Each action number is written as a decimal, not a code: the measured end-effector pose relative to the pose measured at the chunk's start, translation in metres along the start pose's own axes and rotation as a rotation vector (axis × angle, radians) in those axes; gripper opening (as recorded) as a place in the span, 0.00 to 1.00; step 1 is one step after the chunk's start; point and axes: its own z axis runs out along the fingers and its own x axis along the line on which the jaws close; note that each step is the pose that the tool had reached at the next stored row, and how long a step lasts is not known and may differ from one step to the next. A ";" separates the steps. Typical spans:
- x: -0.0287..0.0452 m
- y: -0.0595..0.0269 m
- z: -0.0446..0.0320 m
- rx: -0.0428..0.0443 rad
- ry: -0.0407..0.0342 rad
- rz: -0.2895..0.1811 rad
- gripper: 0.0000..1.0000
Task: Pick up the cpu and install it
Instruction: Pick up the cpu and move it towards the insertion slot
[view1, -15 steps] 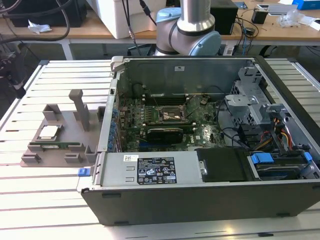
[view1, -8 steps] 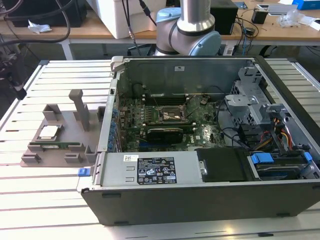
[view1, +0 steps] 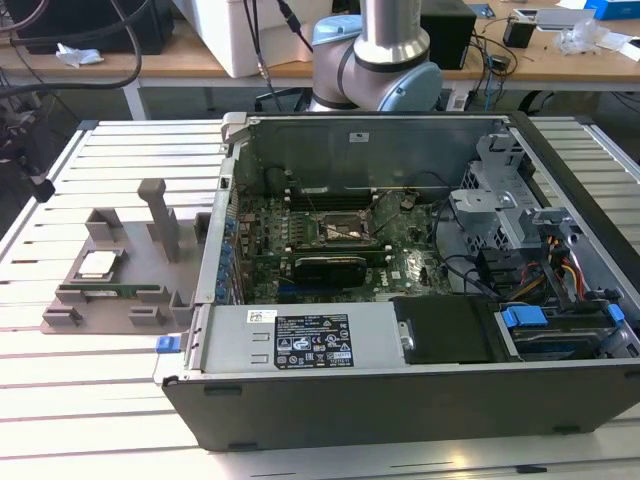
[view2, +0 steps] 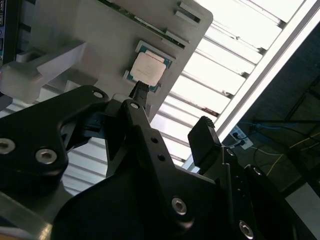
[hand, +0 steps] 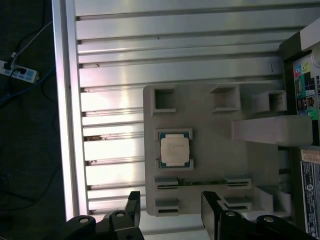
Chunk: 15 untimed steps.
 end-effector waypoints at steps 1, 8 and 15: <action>0.0000 0.0000 0.0006 0.0000 0.0000 0.000 0.60; 0.0001 -0.0001 0.0039 0.0001 0.0001 0.000 0.60; 0.0001 -0.0002 0.0068 0.0001 0.0001 0.000 0.60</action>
